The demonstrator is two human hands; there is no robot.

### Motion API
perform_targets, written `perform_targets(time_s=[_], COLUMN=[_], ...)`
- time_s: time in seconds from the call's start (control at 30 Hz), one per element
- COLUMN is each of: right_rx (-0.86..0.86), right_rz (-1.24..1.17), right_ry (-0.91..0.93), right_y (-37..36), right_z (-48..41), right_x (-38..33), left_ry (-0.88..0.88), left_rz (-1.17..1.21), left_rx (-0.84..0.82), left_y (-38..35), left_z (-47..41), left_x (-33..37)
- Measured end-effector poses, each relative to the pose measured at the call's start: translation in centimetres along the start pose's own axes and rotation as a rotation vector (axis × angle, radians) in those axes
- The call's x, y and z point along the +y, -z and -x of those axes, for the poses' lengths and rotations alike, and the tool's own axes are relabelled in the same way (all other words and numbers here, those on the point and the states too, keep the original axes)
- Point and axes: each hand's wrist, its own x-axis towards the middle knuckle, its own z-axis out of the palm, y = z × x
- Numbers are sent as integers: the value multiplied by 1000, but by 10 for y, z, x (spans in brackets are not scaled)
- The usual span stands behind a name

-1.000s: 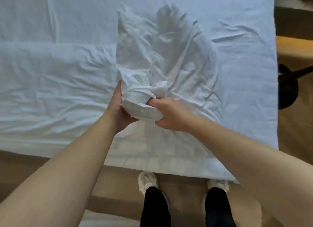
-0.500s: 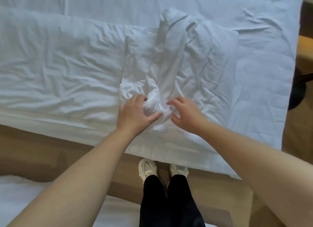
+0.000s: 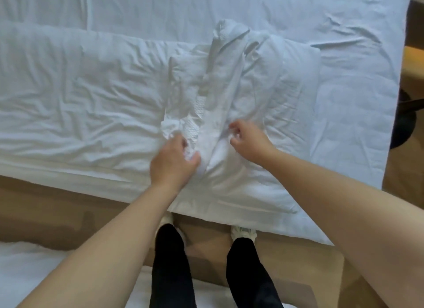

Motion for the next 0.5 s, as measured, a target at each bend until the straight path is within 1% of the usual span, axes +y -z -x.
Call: perform_targets(time_s=[0.03, 0.07, 0.13, 0.17, 0.2, 0.23, 0.27, 0.33, 0.37, 0.43, 0.5], right_rx=[28, 45, 39, 16, 4, 23, 71, 203, 265, 334, 301], right_rz=[-92, -205, -483, -610, -710, -750, -747, -638, -546, -227, 199], right_ry=[-60, -127, -245, -298, -340, -373, -402, -442, -443, -363, -226], right_y=[0, 0, 1, 1, -1, -3, -8, -17, -18, -16, -12], right_z=[-7, -16, -31, -36, -41, -46, -52, -62, -64, -65, -63], right_x=[-8, -16, -34, -45, -53, -61, -69, -81, -86, -93, -103], left_ry=[-21, -21, -52, -131, -231, -292, -284, -124, -63, 5, 89], left_rz=[-76, -209, -425, -450, -400, -311, -187, 5, 31, 52, 164], left_rx=[-111, -171, -158, -116, -60, -17, -34, -170, -215, -251, -268], left_y=[-8, -16, -25, -28, -29, -28, -26, -21, -22, -26, -25], left_z=[-1, -3, -5, -4, -2, 1, 5, 15, 18, 16, 14], left_x=[6, 7, 2, -1, -3, -5, -6, -7, -8, -13, -19])
